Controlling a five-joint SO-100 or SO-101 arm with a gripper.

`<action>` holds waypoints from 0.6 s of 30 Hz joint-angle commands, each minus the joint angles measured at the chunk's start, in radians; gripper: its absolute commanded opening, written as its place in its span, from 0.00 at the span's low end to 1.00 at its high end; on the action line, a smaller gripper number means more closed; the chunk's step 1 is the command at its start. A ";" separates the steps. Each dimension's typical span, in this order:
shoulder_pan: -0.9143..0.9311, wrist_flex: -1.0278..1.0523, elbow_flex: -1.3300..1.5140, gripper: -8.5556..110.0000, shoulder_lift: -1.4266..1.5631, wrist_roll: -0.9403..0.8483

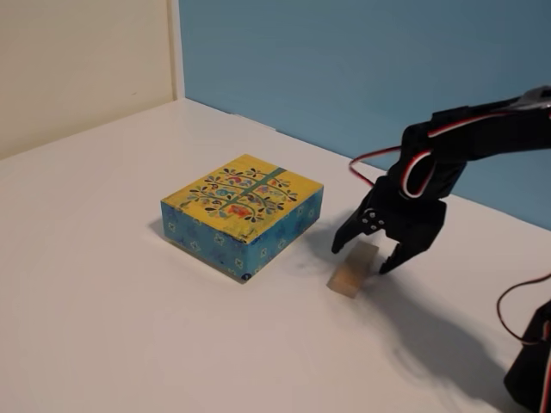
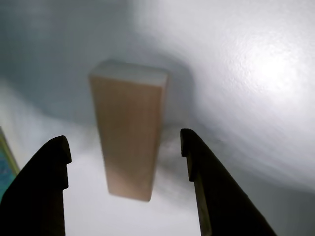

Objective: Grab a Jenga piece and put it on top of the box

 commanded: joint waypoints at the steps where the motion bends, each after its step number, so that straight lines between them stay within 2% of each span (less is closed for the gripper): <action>1: -0.003 0.025 -0.020 0.29 0.075 0.011; 18: -0.034 0.029 -0.018 0.24 0.081 0.002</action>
